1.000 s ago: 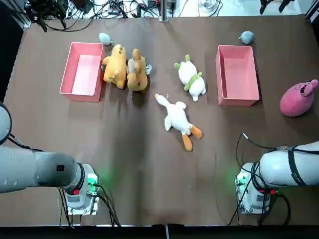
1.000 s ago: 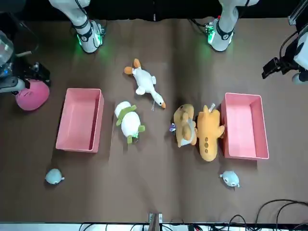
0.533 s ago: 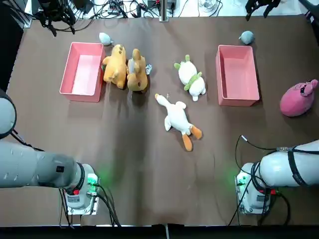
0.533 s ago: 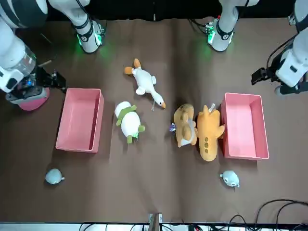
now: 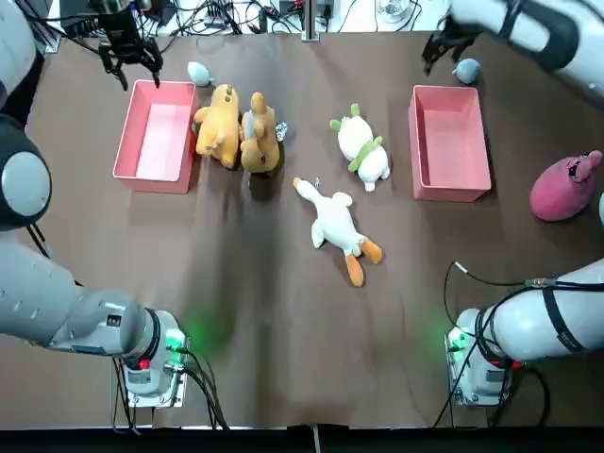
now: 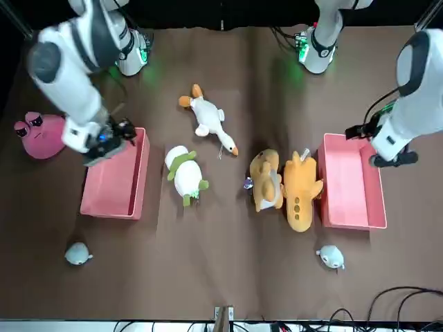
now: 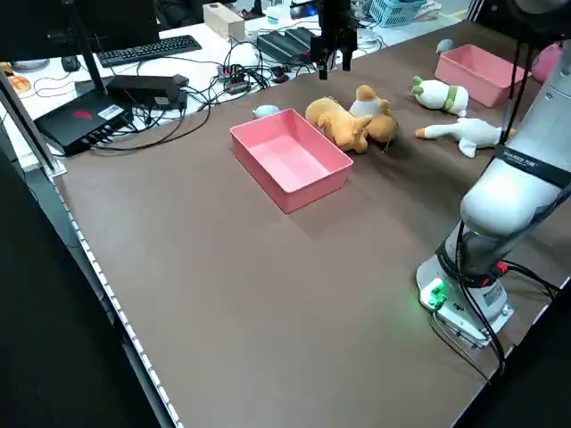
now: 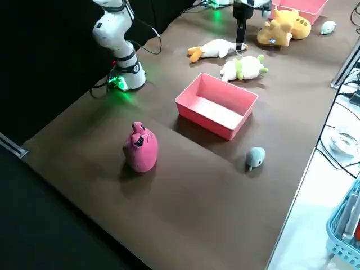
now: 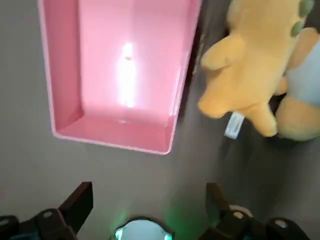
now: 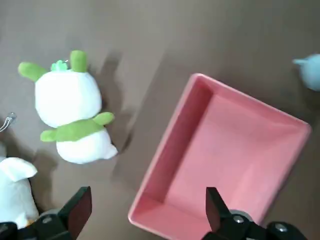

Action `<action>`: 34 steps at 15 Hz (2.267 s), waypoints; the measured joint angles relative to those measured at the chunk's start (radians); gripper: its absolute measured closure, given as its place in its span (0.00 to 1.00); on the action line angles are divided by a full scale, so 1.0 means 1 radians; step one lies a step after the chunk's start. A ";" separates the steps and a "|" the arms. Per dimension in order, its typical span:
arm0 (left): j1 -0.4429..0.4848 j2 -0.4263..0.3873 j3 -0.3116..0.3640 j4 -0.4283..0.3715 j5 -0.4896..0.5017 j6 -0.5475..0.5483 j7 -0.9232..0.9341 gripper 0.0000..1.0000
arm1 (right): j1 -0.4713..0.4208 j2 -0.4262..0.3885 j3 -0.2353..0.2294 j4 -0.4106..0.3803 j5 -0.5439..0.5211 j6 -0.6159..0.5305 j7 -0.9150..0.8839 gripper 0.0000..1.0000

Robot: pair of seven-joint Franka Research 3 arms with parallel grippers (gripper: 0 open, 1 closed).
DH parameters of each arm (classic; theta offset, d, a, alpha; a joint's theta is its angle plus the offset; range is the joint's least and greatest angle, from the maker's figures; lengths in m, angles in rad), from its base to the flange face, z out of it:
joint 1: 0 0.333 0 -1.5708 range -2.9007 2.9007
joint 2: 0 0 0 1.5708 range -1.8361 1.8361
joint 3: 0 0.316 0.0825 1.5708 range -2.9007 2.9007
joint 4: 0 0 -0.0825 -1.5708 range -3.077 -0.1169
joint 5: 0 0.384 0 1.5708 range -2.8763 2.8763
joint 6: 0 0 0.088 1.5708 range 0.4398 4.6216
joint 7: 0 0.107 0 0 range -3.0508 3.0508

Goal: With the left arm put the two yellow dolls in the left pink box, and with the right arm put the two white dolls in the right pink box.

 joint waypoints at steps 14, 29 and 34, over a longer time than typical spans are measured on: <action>-0.177 0.340 -0.121 0.209 -0.137 0.310 -0.328 0.02 | 0.256 0.322 0.001 -0.078 0.000 0.485 -0.001 0.00; -0.287 0.566 -0.120 0.214 -0.137 0.516 -0.361 0.12 | 0.273 0.476 -0.002 -0.036 0.001 0.677 0.003 0.57; -0.287 0.566 -0.118 0.229 -0.137 0.515 -0.360 0.55 | 0.273 0.429 -0.002 -0.029 0.001 0.630 0.025 0.86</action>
